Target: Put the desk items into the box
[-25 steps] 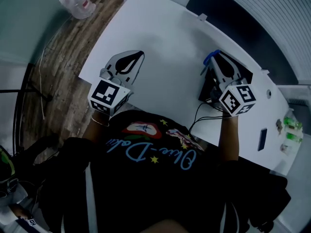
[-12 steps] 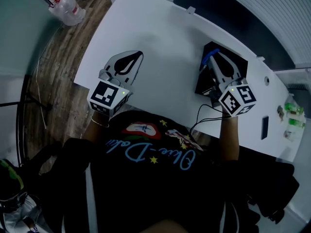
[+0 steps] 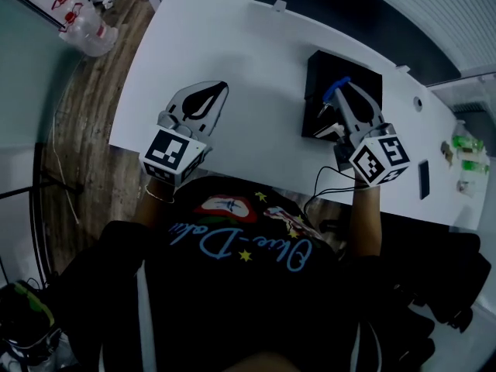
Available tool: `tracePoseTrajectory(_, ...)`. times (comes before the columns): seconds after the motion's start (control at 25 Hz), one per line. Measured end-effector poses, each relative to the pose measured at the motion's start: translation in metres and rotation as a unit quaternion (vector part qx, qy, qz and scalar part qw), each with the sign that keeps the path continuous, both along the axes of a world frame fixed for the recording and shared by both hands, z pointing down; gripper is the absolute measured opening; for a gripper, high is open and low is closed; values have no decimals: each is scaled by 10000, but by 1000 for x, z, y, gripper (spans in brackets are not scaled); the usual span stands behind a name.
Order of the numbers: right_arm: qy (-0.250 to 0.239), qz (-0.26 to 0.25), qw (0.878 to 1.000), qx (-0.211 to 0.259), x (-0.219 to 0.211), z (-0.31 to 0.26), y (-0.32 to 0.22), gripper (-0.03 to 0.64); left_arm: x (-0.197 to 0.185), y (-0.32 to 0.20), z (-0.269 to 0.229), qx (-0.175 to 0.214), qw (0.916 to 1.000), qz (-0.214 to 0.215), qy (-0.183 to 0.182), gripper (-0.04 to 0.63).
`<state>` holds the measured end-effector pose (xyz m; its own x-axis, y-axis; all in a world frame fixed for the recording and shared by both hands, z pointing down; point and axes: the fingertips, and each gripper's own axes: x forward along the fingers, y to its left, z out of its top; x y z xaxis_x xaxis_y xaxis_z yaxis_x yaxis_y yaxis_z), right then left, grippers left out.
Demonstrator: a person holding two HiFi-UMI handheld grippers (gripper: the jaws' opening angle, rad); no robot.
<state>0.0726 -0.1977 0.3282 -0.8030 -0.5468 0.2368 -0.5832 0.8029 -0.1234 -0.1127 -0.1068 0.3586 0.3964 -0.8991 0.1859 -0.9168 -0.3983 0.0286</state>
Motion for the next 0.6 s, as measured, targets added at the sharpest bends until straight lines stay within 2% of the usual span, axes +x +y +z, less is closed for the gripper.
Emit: tracePoseTrajectory(0.6, -102, 1225, 9924, -38, 93, -1, 22, 78, 69, -18, 0, -31, 9950, 997, 16, 8)
